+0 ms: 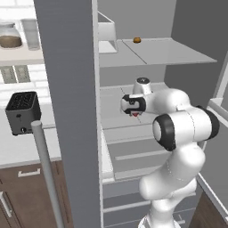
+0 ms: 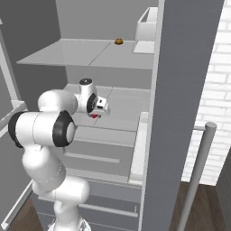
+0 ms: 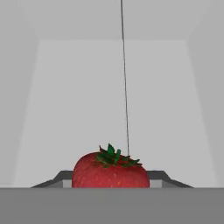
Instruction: Take the strawberry from the fridge and place it on top of the pancake, located on the dining counter.
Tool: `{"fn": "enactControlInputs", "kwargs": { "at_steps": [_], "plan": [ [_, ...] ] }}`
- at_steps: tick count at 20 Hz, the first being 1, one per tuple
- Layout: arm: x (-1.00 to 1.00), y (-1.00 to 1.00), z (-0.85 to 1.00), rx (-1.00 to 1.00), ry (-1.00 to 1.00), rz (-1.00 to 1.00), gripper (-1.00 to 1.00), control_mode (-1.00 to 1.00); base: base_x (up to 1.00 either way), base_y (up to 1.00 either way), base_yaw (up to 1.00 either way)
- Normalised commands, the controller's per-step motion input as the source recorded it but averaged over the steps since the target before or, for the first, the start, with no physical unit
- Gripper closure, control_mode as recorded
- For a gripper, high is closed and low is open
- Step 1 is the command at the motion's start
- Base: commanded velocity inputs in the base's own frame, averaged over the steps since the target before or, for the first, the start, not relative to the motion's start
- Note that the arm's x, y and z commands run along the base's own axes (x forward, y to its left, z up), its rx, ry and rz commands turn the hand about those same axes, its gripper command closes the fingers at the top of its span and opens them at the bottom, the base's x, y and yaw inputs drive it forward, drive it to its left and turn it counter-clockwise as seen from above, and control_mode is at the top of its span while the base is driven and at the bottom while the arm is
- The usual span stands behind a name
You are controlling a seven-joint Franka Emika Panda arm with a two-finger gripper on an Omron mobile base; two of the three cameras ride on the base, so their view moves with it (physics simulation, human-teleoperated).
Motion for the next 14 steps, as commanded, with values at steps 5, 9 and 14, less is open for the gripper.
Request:
{"fn": "enactControlInputs", "kwargs": {
  "at_steps": [5,9,14],
  "plan": [
    [-0.62,0.00,0.10,0.00,-0.04,0.00,1.00,-1.00,0.00,0.00,0.00],
    [-1.00,-0.18,0.61,0.01,0.04,0.00,1.00,-1.00,0.00,0.00,0.00],
    [-1.00,-0.20,0.79,0.02,0.01,0.00,1.00,-1.00,0.00,0.00,0.00]
  ]
}}
